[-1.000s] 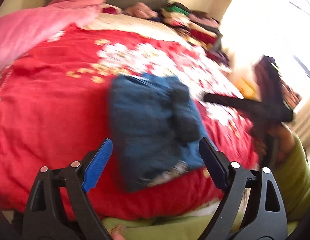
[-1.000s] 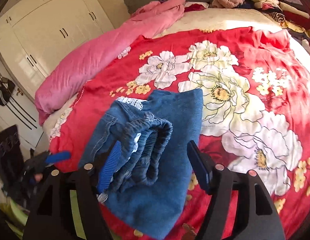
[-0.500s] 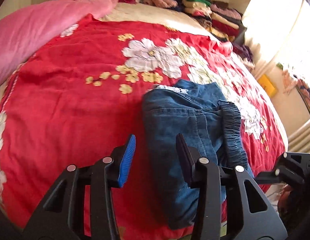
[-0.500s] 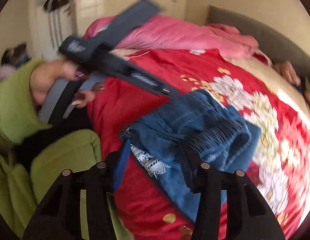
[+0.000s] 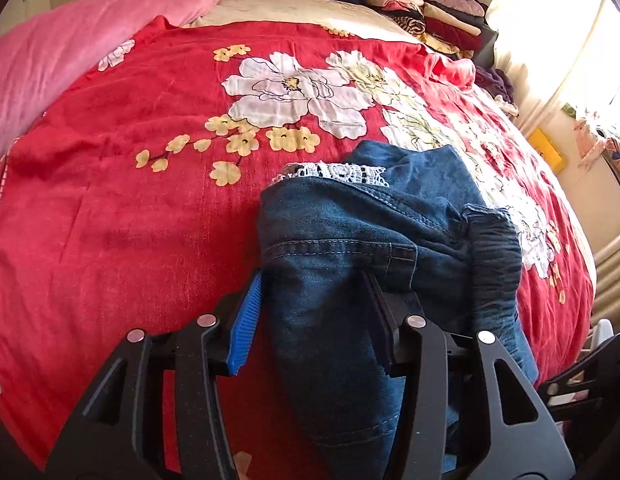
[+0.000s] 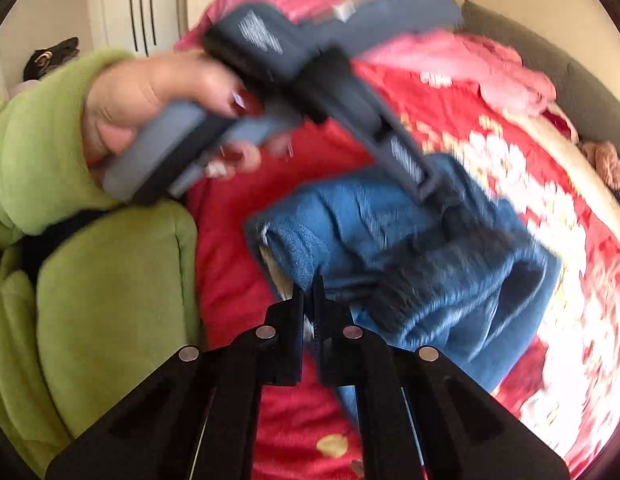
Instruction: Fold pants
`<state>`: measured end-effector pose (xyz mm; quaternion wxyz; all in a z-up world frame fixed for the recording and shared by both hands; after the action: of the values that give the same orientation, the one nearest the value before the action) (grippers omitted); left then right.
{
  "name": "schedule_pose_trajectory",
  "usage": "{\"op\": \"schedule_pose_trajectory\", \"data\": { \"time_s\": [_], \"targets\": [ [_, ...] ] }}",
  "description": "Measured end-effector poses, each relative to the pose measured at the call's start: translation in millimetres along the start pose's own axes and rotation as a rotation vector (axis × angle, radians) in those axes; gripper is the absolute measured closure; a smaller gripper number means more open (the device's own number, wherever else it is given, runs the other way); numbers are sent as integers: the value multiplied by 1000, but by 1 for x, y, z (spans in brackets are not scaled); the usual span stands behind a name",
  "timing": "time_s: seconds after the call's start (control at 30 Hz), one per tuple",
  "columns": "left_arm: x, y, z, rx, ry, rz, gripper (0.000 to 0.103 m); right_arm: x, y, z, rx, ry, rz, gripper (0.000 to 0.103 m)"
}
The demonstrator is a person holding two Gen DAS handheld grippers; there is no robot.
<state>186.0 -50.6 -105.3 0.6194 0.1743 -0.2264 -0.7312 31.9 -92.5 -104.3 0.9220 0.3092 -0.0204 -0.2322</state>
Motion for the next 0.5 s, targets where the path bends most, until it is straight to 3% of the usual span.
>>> {"op": "schedule_pose_trajectory", "data": {
  "time_s": [0.2, 0.5],
  "targets": [
    [3, -2, 11, 36, 26, -8, 62, 1, 2, 2, 25, 44, -57, 94],
    [4, -6, 26, 72, 40, -17, 48, 7, 9, 18, 56, 41, -97, 84]
  ]
}}
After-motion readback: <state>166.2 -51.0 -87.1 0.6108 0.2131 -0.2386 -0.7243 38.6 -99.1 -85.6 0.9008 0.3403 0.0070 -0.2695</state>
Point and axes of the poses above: each gripper's, at about its wrist camera, not at the fingertips, and z roughly against the way its jaws point, x to its right, y to its top, the point moved 9 cm from there along -z, roughly the way its jaws point, and after that the axes turned 11 degrees about y, right-handed, at the moved point
